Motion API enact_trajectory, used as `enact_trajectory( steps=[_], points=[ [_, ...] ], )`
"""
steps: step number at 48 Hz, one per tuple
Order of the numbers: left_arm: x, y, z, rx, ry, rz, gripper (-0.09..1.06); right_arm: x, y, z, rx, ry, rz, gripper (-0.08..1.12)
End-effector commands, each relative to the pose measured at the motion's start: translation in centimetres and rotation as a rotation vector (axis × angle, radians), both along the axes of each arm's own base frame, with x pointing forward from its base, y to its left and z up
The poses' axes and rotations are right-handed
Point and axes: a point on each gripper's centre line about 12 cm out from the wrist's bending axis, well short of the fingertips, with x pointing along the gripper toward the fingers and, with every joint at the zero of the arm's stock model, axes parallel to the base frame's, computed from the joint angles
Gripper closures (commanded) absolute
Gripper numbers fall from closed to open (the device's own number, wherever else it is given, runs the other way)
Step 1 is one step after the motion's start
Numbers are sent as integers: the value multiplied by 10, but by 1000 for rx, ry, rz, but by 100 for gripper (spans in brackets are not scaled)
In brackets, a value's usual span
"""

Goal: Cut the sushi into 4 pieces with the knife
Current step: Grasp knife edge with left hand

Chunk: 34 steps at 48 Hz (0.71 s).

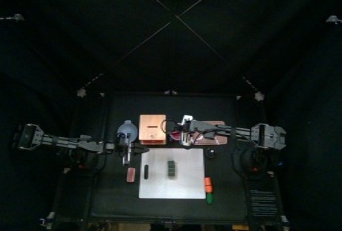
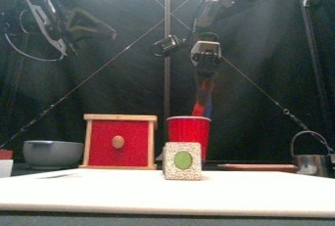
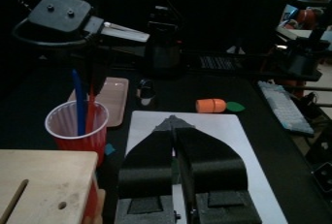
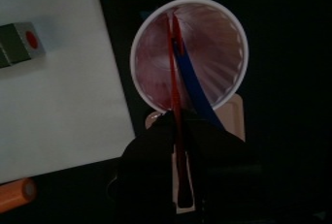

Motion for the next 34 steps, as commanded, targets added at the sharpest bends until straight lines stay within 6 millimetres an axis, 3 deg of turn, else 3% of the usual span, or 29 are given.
enact_trajectory(
  steps=[1, 13, 23, 29, 34],
  points=[
    [0, 1, 8, 1, -32, 4, 63, -1, -1, 41, -19, -71, -6, 92],
    [-14, 4, 19, -1, -113, 16, 63, -20, 8, 113, -49, -242, -11, 92],
    [-26, 7, 28, -17, -187, 36, 58, -45, 29, 155, -72, -437, 10, 92],
    [-28, 10, 26, -36, -186, 56, 49, -50, 46, 157, -76, -586, 48, 92],
    [-28, 11, 25, -46, -184, 62, 37, -57, 52, 137, -72, -660, 57, 92]
  ],
)
